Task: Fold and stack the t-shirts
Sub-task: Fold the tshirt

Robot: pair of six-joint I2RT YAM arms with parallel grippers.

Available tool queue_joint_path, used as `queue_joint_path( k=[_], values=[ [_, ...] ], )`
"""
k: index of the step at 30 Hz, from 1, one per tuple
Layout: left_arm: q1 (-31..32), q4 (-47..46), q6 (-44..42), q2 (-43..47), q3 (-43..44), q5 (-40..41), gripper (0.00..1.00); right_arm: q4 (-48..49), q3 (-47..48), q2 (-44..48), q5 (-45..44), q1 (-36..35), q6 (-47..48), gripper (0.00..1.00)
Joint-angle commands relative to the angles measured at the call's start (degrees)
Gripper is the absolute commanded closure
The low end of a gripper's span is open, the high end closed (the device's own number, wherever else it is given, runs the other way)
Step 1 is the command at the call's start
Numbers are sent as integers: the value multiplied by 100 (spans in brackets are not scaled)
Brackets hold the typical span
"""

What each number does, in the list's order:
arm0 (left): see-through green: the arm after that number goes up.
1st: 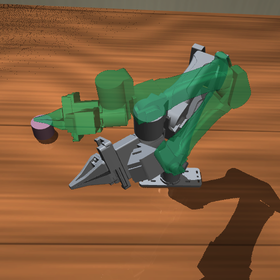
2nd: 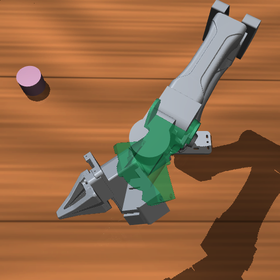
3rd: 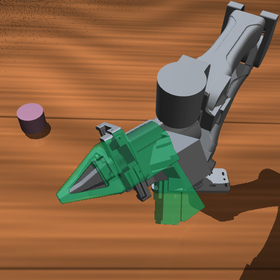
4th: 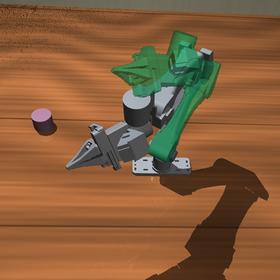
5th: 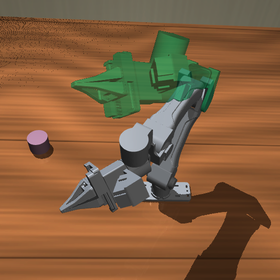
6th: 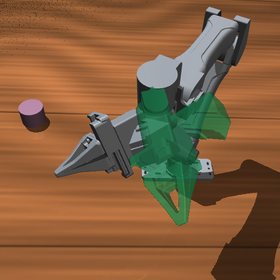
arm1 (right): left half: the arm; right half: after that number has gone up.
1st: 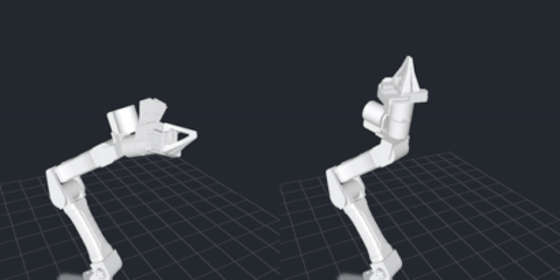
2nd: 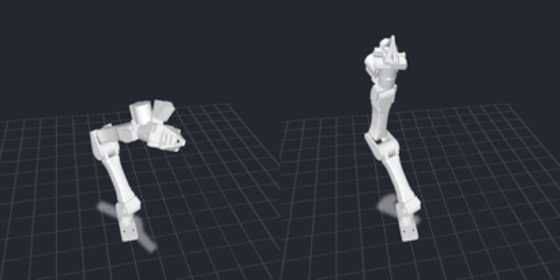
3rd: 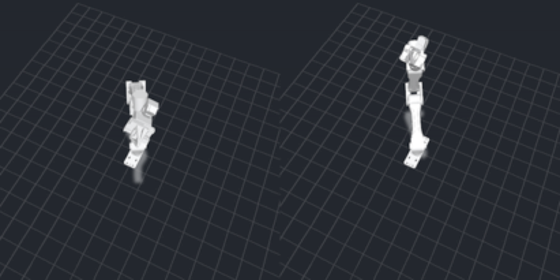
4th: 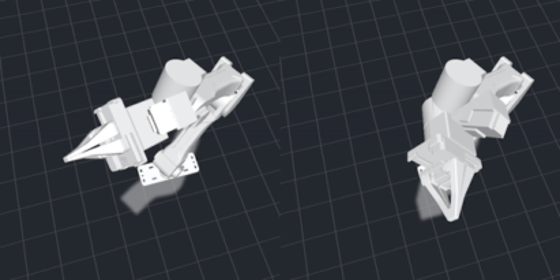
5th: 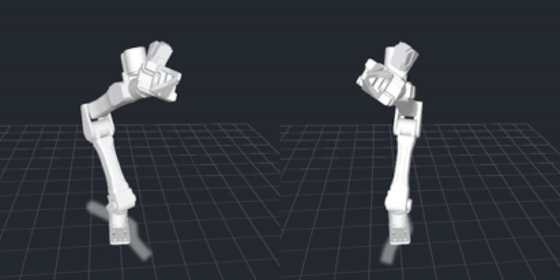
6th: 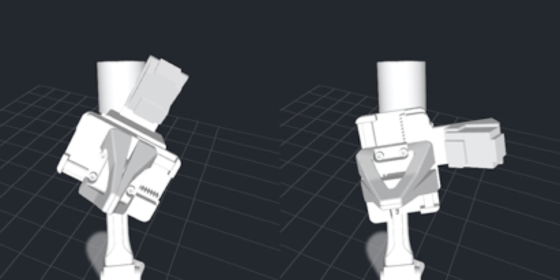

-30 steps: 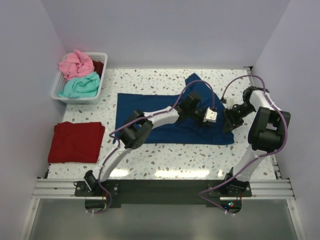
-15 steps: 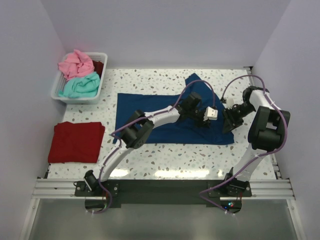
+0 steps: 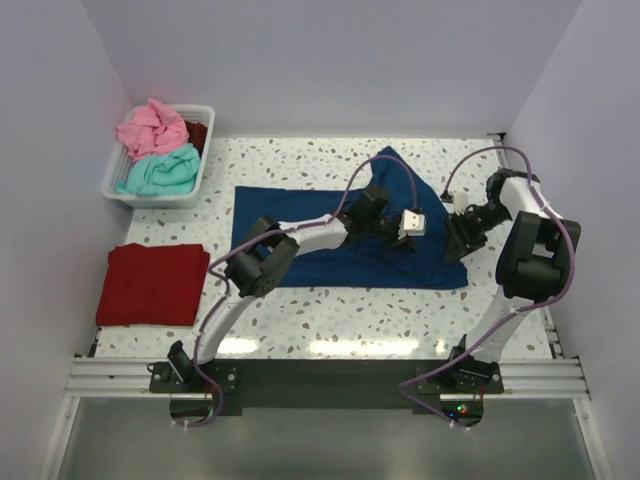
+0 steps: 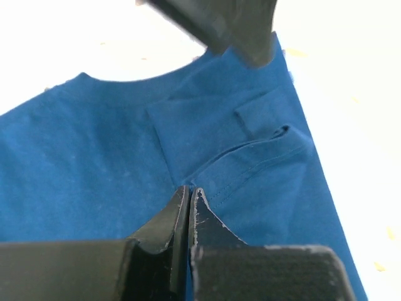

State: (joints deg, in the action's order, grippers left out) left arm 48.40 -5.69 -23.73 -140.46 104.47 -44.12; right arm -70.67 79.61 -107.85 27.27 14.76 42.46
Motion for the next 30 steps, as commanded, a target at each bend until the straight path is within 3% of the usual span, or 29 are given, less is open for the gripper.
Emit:
queue_joint_path(
  k=[1,13,30],
  values=[
    [-50,-1054,315,765,-373,-202,100,-34,274,-113,297,9,70,53],
    [-129,-1109,281,924,-717,-238,100,-210,318,-359,490,-26,298,52],
    [-156,-969,87,977,-945,-299,100,792,-235,-605,-291,-659,-352,62]
  ],
)
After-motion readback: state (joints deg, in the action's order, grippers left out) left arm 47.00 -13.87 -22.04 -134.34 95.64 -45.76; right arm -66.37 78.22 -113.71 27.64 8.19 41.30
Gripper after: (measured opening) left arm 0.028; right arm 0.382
